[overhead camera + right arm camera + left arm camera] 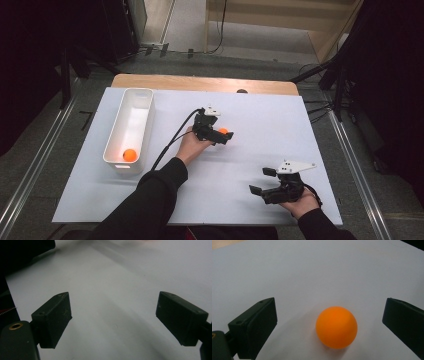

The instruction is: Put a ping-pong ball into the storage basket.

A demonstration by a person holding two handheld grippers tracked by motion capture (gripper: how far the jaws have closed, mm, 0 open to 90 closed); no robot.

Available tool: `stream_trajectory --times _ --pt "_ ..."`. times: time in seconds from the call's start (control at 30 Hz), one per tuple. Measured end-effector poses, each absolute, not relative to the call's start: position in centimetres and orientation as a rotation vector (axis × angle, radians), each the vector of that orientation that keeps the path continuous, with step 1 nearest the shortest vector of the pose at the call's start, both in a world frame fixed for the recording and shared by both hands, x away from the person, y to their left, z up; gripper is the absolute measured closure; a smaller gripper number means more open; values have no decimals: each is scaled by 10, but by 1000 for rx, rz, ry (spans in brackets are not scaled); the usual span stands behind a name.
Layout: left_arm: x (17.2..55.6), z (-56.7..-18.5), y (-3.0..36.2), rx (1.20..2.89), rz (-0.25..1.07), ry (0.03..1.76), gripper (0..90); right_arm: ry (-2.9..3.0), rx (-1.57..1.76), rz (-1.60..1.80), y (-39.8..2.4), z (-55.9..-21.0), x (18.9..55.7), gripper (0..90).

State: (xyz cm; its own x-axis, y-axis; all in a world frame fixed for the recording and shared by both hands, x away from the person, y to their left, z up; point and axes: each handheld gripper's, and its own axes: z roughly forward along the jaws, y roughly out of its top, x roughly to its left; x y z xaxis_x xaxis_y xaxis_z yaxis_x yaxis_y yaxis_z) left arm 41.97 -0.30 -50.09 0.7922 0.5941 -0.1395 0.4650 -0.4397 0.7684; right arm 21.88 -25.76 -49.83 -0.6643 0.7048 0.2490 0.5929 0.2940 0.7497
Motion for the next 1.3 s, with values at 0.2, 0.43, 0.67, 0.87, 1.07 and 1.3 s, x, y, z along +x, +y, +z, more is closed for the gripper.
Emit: stream_trajectory --times 0.2,0.43,0.67,0.87,1.07,1.3 --pt "419 -507 -5 2153 187 777 1 2424 1225 1312 -258 -499 219 116" --pt "417 -515 -10 2222 203 775 2 2428 1223 1310 -258 -498 219 116" --pt "414 -517 -16 2278 269 764 4 2429 1219 1309 -257 -499 219 116" --pt "410 -517 -20 2303 340 760 28 2435 1225 1302 -257 -499 219 116" --pt "410 -518 -20 2291 343 763 46 2433 1224 1300 -257 -499 219 116" --pt "408 -516 -19 2280 346 739 153 2435 1225 1298 -257 -500 219 116"
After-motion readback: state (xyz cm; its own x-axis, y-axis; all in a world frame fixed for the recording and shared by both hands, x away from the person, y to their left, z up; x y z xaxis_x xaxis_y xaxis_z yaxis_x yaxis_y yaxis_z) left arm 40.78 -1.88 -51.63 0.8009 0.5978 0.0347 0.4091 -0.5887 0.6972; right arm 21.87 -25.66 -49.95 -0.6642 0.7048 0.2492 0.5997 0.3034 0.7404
